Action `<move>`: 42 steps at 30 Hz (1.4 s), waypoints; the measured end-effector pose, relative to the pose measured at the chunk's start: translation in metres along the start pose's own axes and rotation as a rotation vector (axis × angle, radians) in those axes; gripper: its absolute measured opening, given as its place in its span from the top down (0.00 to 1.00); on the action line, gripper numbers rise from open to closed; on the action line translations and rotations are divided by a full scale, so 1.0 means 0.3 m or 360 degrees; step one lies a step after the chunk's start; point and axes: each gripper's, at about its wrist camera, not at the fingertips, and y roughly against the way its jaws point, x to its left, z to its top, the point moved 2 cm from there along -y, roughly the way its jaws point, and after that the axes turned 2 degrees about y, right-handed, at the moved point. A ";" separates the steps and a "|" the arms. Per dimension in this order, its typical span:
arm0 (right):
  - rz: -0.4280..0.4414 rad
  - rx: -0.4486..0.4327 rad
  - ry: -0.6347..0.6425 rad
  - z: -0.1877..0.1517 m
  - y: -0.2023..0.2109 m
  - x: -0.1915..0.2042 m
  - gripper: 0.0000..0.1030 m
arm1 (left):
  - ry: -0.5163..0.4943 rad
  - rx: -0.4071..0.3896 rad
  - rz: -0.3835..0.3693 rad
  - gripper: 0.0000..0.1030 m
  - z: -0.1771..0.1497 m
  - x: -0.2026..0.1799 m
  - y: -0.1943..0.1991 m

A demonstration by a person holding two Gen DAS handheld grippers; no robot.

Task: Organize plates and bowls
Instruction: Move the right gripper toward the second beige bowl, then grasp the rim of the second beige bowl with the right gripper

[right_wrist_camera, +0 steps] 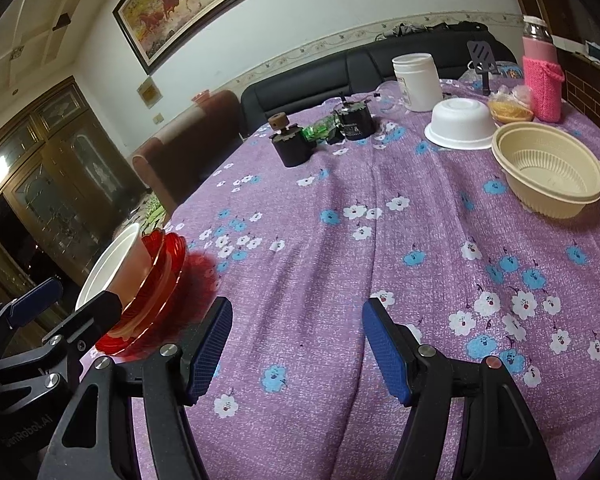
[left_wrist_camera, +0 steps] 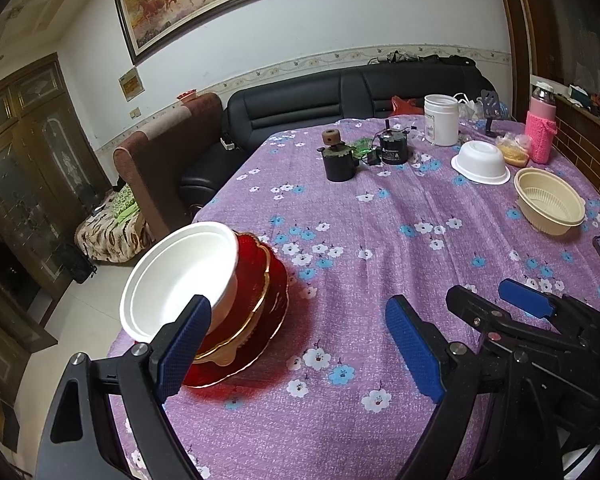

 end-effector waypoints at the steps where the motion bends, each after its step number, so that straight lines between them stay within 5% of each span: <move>1: 0.0001 0.0005 -0.0009 0.000 -0.005 -0.008 0.30 | -0.0004 0.0002 0.0000 0.14 0.001 -0.004 -0.003; 22: 0.0003 0.0049 -0.0121 0.005 -0.031 -0.095 0.30 | -0.0066 0.0050 -0.0041 0.14 0.027 -0.079 -0.060; 27: -0.0096 -0.0024 -0.0103 0.071 0.056 -0.160 0.30 | -0.0072 0.0042 -0.0237 0.14 0.139 -0.097 -0.052; 35: -0.0614 -0.0310 -0.0179 0.288 0.283 -0.518 0.30 | -0.0107 0.0140 -0.0587 0.14 0.358 -0.242 -0.153; 39: -0.0811 -0.0223 -0.0284 0.354 0.237 -0.743 0.30 | -0.0063 0.0291 -0.0769 0.14 0.361 -0.392 -0.267; 42: -0.0785 -0.0064 -0.0383 0.363 0.146 -0.863 0.31 | -0.0008 0.0423 -0.0880 0.14 0.345 -0.498 -0.359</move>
